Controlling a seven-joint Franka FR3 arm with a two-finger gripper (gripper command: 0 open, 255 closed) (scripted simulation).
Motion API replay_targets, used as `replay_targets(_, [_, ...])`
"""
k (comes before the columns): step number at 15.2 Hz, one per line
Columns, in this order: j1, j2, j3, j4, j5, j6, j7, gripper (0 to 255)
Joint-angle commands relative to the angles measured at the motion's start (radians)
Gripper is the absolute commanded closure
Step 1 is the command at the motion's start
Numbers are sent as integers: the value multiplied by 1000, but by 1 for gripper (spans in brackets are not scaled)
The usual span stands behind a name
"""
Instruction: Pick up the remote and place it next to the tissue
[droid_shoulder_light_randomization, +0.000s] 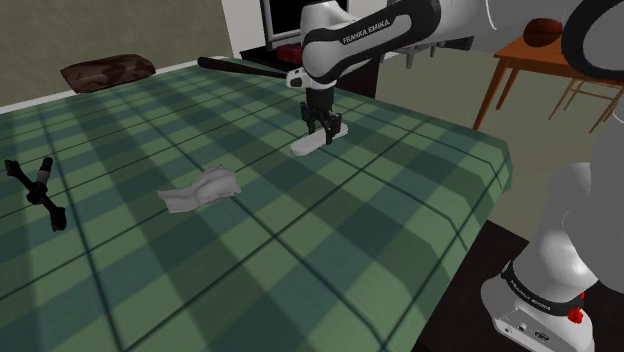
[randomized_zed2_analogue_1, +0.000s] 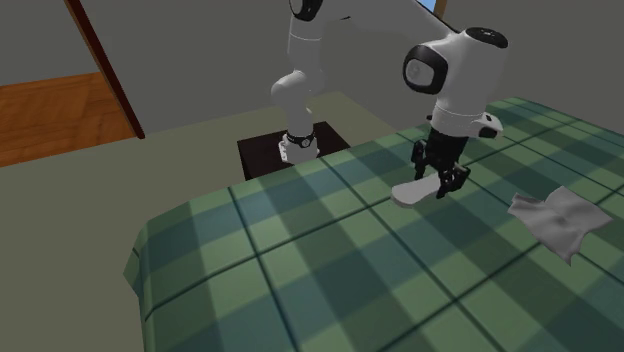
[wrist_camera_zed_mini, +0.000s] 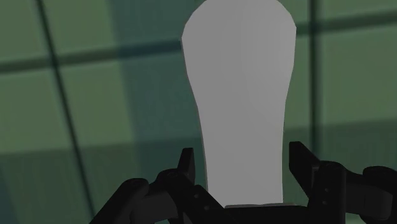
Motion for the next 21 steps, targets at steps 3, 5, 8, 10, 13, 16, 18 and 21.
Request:
replay_targets(3, [38,62,32,84,14,-24,71,255])
replay_targets(5, [55,101,47,139,22,-42,104,255])
replay_targets(8, [79,166,68,234,34,-73,152,255])
replay_targets(10, [92,215,81,307,42,-98,184,255])
replay_targets(13, [101,252,90,337,48,-92,202,255])
replay_targets(16, [102,260,92,308,51,-55,200,255])
replay_targets(18, [102,267,93,291,53,-32,199,255])
replay_targets(21, [102,278,95,266,57,3,197,255])
